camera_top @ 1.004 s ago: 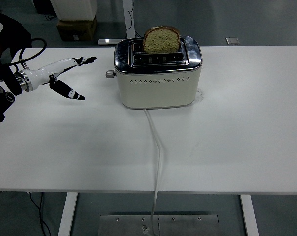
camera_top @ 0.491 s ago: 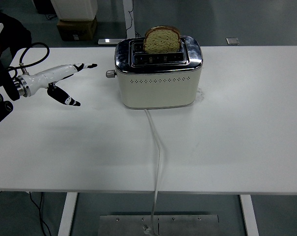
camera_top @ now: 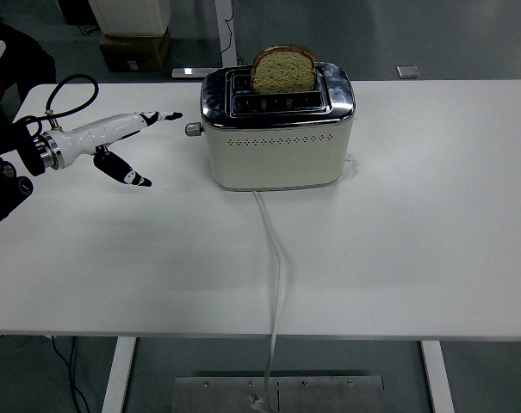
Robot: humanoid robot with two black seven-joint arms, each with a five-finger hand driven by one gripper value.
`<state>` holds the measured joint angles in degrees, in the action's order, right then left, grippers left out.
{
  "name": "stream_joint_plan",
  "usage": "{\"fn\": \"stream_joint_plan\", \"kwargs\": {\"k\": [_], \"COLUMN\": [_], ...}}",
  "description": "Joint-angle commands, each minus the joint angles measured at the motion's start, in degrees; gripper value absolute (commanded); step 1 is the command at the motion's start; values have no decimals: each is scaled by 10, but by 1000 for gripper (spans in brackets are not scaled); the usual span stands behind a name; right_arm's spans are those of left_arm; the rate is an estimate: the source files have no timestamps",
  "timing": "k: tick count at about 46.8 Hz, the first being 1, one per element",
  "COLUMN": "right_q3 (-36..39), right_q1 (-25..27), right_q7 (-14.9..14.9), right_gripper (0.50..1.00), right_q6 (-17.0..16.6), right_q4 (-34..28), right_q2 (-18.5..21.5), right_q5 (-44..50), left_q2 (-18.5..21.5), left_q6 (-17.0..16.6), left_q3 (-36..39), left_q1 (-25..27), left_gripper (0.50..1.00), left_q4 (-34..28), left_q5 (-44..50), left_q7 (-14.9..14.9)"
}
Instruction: Press down toaster
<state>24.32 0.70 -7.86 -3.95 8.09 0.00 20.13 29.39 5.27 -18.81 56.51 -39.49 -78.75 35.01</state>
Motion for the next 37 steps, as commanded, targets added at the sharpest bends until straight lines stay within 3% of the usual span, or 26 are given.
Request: {"fn": "stream_joint_plan", "kwargs": {"k": [1, 37], "right_q3": [0, -1], "right_q1": [0, 0], "right_q7": [0, 0], "right_gripper": [1000, 1000], "right_q6": [0, 0], "right_q4": [0, 0], "right_q2": [0, 0], "right_q5": [0, 0], "left_q2": [0, -24], "left_q6": [1, -1], "left_q3": [3, 16], "left_q1": [-1, -6], "left_gripper": [1000, 1000], "left_q4": [0, 3], "left_q5": [1, 3], "left_q7": [0, 0]}}
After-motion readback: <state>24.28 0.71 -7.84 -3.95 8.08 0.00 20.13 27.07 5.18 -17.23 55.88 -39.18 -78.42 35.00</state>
